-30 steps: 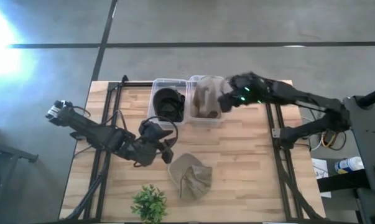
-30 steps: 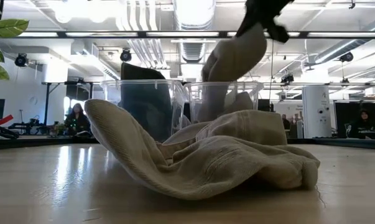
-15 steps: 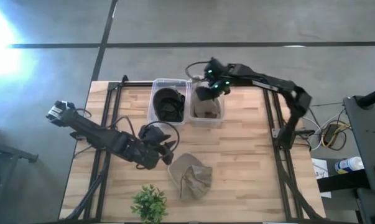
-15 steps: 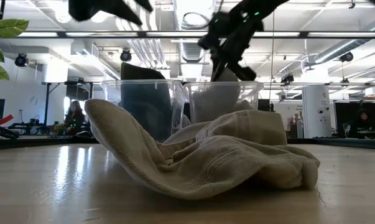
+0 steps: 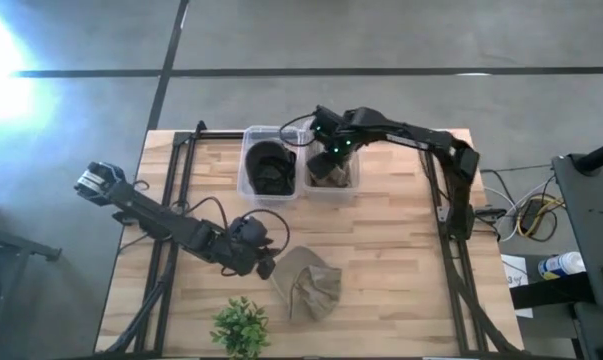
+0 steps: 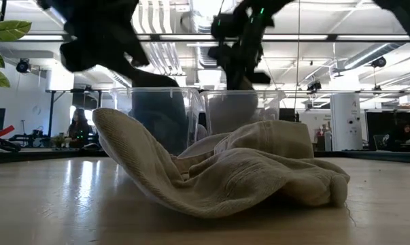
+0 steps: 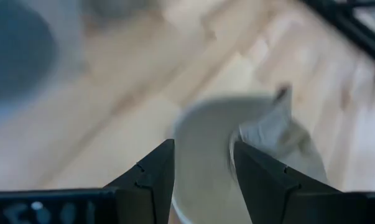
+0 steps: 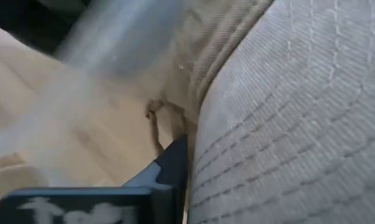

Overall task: Pick & Place hat
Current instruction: Put the right brown cap into the right transparent bin, then put the brown cap into the right transparent bin

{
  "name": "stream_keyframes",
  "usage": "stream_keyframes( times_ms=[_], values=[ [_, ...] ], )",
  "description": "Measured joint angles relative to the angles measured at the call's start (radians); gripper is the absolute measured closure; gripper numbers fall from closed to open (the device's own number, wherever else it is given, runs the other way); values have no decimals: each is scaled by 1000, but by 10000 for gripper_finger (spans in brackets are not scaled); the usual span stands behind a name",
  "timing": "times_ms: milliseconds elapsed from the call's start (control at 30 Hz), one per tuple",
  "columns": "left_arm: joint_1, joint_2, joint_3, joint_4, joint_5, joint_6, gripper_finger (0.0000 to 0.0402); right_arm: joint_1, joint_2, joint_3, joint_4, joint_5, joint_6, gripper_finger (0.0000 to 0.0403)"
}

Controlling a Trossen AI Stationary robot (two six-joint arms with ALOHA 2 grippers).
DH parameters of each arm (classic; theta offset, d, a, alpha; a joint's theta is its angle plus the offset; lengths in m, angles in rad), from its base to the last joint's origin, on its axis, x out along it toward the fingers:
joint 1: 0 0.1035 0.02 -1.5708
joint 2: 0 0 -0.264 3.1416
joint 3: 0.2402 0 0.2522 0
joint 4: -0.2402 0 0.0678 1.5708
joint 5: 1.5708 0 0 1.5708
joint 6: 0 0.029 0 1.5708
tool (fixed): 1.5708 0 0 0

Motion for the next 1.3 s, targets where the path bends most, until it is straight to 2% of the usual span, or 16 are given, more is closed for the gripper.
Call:
stream_keyframes(
  times_ms=[133, 233, 300, 467, 567, 700, 867, 1033, 1133, 1300],
  values=[
    [1, 0, -82, 69, 135, -9, 243, 26, -80, 24, 5, 133, -51, 296],
    [0, 0, -130, 99, 218, 14, 243, 41, -133, 28, 4, 187, -68, 266],
    [-11, 0, -151, 131, 242, 122, 243, 48, -168, 32, 6, 197, -79, 244],
    [-41, 0, -174, 210, 254, 557, 243, 71, -231, 26, 5, 196, -77, 191],
    [-42, 0, -169, 276, 254, 740, 243, 83, -250, 26, 7, 196, -67, 167],
    [-38, 8, -157, 311, 256, 880, 243, 94, -254, 24, -6, 195, -44, 147],
    [-45, 67, -158, 297, 354, 927, 243, 105, -261, 22, -29, 195, -44, 133],
    [-68, 150, -157, 333, 323, 1117, 243, 107, -266, 23, -33, 195, -44, 128],
    [-66, 198, -148, 336, 304, 1176, 243, 107, -266, 23, -33, 195, -44, 130],
    [-65, 278, -130, 407, 154, 1262, 243, 107, -266, 19, -34, 195, -44, 133]
  ],
)
